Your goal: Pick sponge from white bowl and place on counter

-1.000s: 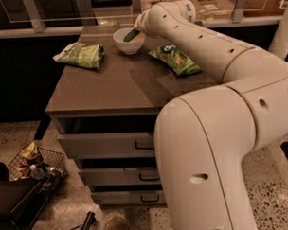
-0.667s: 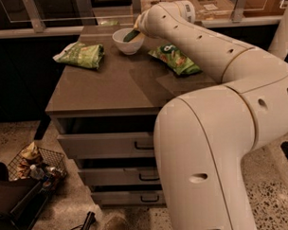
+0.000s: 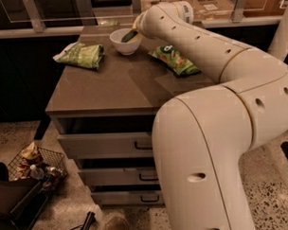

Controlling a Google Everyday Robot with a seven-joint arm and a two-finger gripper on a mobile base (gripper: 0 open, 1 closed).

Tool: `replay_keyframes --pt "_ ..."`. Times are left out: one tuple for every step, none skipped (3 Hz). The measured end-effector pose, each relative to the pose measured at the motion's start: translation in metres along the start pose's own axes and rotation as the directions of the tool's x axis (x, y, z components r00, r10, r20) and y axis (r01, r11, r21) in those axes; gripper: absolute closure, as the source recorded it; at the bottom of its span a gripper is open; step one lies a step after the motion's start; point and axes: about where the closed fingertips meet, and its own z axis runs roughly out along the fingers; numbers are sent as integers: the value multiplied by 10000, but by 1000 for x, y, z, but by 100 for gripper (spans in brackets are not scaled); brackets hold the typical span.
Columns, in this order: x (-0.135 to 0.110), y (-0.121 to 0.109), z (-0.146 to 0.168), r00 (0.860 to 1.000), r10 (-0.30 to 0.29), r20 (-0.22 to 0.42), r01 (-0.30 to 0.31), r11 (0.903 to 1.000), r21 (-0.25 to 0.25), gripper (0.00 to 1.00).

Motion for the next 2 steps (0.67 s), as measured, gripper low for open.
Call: replay_keyframes --pt "-16 13 -2 9993 -288 241 288 9996 1 100" --pt "-40 30 -8 9962 -591 646 596 9982 -49 100"
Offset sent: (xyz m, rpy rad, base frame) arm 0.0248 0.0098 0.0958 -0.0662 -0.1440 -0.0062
